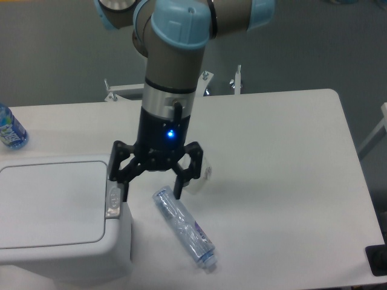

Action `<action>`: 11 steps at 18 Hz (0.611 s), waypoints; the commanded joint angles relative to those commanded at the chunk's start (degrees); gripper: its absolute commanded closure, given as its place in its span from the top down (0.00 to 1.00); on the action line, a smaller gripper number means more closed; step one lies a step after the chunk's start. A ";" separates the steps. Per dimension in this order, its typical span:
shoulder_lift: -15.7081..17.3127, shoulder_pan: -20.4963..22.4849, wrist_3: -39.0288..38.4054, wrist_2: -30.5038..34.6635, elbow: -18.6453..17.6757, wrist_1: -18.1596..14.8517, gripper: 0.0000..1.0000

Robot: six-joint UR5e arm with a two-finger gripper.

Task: Open the trash can
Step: 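Move the gripper down toward the button on the trash bin lid, then press the lid button with the gripper finger to pop the lid open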

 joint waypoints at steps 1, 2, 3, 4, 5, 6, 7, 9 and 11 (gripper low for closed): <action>0.00 0.00 0.00 0.00 -0.44 0.00 1.00; 0.00 0.00 0.00 0.00 -0.62 0.09 1.00; 0.00 0.00 0.09 0.00 -0.62 0.09 1.00; -0.09 0.00 0.09 0.00 -0.62 0.09 1.00; -0.17 0.00 0.17 0.00 -0.71 0.09 1.00; -0.18 0.00 0.35 0.00 -1.06 0.09 1.00; -0.18 0.00 0.53 0.00 -1.32 0.09 1.00; -0.26 0.00 0.53 0.00 -1.41 0.18 1.00; -0.35 0.00 0.53 0.09 -1.67 0.18 1.00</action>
